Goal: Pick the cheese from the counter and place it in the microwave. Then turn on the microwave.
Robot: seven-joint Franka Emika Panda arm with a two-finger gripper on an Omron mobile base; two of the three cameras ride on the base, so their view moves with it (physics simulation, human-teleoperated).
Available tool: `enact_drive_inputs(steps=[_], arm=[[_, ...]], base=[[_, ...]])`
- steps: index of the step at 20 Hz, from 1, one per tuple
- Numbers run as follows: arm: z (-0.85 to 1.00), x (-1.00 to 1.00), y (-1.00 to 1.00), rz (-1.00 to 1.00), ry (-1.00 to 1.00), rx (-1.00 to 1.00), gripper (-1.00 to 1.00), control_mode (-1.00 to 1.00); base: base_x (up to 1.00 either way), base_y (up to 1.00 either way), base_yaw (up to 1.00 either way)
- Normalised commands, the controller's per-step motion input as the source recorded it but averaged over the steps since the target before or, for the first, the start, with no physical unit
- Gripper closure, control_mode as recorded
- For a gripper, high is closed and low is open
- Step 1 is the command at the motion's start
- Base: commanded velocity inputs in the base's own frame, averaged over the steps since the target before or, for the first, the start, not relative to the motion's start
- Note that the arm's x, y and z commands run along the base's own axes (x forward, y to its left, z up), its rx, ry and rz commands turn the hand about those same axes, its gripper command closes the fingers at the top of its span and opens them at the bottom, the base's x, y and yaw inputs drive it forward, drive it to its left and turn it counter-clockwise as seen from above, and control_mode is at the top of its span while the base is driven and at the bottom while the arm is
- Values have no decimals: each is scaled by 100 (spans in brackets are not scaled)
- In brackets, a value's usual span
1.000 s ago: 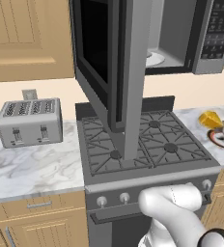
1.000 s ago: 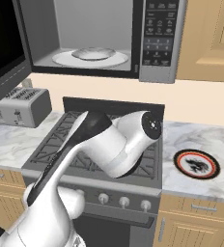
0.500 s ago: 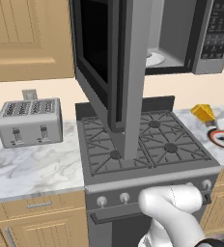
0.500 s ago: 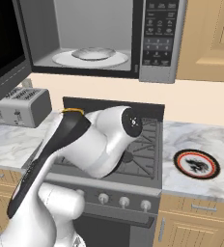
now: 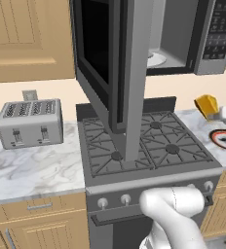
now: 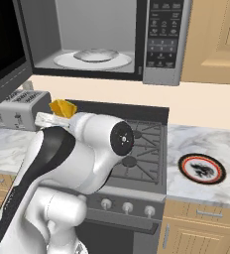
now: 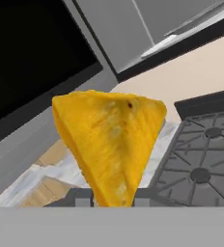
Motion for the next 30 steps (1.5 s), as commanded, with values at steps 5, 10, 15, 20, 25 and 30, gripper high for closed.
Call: enact_drive_inputs(steps=[5,10,15,20,25,30], arm=[[30,0,5,-12,5,17,100,-100],[35,-3,18,-12,7,19,100,-100],[26,-11,31,-14,7,20,100,-100],[24,-13,28,-15,8,24,100,-100],[35,-11,5,-10,10,31,100,-100],[29,-2,0,-6,10,29,100,-100]], base=[[0,0,0],[0,0,0],[0,0,0],[0,0,0],[0,0,0],[0,0,0]])
